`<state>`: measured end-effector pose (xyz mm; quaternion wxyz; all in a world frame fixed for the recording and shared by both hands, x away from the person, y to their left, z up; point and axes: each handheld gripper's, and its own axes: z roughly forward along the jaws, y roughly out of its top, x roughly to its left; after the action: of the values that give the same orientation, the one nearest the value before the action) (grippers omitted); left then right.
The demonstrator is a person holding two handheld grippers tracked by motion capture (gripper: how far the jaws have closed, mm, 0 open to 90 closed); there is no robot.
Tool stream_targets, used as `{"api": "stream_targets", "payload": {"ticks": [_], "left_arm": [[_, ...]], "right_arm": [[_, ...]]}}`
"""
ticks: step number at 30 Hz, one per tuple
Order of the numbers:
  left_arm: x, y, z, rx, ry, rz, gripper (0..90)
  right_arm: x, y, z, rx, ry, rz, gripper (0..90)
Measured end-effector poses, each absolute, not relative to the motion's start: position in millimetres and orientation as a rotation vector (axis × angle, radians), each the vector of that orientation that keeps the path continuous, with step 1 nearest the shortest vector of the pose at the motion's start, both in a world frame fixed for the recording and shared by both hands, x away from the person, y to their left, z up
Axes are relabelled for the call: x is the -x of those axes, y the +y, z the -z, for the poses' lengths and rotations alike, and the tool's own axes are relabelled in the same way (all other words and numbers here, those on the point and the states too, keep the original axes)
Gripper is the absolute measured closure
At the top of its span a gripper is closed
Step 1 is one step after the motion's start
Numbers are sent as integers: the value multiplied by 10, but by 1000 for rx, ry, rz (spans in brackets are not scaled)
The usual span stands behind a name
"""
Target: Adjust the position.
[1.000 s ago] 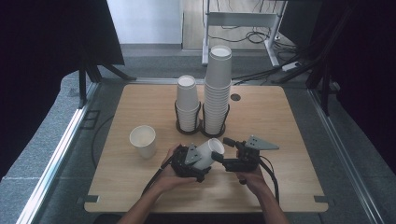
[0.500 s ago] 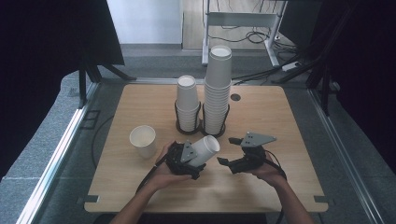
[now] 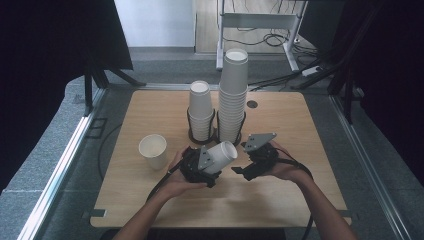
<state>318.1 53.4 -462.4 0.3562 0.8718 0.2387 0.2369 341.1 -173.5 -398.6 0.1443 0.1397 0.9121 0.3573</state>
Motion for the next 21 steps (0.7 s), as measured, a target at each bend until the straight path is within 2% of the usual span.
{"api": "stream_targets", "payload": {"ticks": [7, 21], "left_arm": [[-3198, 474, 4634, -2295, 603, -667, 86], [-3174, 246, 4704, -2387, 511, -740, 86]], "right_arm": [[-3425, -1583, 3917, -275, 2680, -791, 108], [-3555, -1379, 3926, -125, 2770, -565, 87]]}}
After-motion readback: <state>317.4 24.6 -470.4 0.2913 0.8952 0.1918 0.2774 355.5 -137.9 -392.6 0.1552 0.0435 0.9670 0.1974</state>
